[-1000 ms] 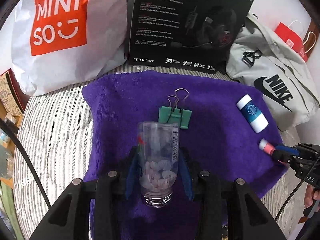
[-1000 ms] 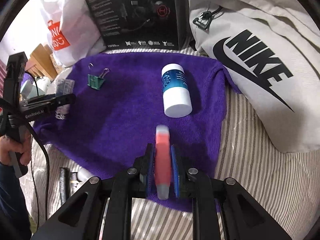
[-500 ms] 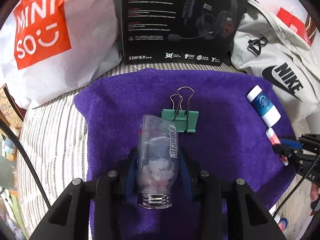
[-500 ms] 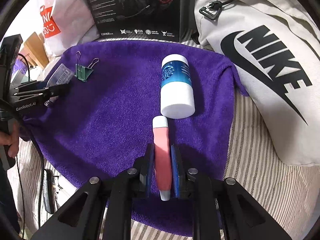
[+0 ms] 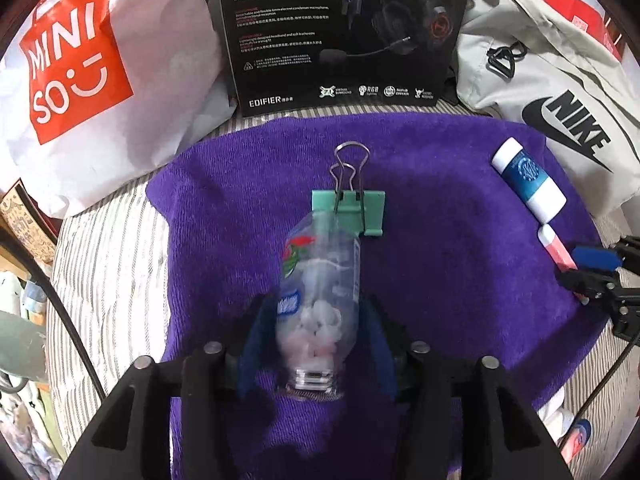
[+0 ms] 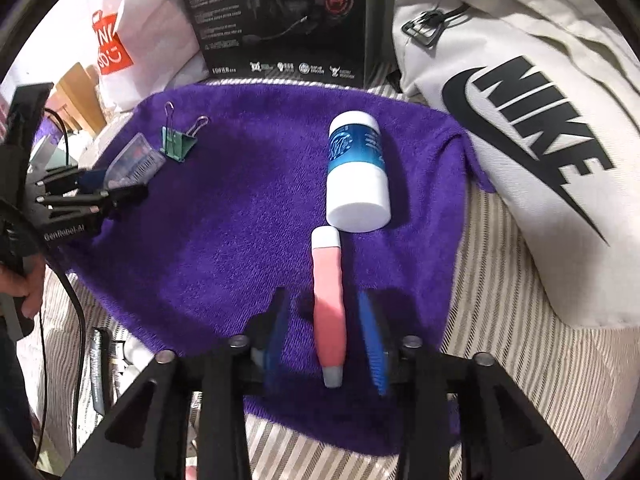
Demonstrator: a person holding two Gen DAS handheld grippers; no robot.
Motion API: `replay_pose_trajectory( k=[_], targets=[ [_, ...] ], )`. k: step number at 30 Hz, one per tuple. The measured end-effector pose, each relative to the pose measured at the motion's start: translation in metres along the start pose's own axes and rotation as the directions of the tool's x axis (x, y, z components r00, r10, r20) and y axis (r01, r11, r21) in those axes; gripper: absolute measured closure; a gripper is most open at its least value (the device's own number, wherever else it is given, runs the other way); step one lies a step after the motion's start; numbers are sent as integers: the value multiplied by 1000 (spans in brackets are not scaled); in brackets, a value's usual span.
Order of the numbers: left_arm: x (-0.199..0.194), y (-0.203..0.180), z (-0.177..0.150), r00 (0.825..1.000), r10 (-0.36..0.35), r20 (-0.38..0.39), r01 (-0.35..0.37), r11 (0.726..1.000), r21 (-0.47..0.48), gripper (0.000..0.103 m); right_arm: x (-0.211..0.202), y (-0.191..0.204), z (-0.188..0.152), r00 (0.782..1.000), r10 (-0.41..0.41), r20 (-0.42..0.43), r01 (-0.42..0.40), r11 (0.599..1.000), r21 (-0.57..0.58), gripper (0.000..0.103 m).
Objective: Organize rigid objects
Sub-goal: 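Release the pill bottle beside the clip with the left tool while the right tool releases the pink tube, then grasp the black cylindrical tube with the left tool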
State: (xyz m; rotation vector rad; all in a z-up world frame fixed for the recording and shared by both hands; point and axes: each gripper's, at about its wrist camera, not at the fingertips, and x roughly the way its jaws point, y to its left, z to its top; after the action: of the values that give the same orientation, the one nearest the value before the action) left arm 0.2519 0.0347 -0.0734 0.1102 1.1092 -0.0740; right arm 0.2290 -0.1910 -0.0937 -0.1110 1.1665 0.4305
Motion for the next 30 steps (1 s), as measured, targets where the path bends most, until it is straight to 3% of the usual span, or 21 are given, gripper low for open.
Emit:
replay_pose_trajectory(
  k=[3,7,9,16,19,25,30],
  targets=[
    [-3,-1,-7,1000,-3,-12,3,1000,-8,44,-15,-2,-4,1000,9,25,-10,1000,19,55],
    [-14,-4,-17,1000,6,-17,-6,1000,-29,44,-40,-3,-14,999,6,52,-9,999,49,49],
    [-35,-6,-24,1000,-1,28,2,999,-51,43,-53,-2,-22,998,-1,63,-3,998,59,45],
    [-86,-28,-58,998,-7,66,10,999,-34,17,-90,0,-54,994,5,112,-20,992,128,36],
    [-95,-41,-86,998,25,52,-23,999,-37,17,-96,3,-70,994,9,110,-24,990,140,36],
    [-85,-52,-128,1000,14,4,-13,996,-84,17,-100,7,-100,996,30,84,-44,985,166,36],
    [-71,-56,-140,999,24,-41,-28,994,-107,17,-96,9,-114,998,32,57,-41,986,162,36]
  ],
)
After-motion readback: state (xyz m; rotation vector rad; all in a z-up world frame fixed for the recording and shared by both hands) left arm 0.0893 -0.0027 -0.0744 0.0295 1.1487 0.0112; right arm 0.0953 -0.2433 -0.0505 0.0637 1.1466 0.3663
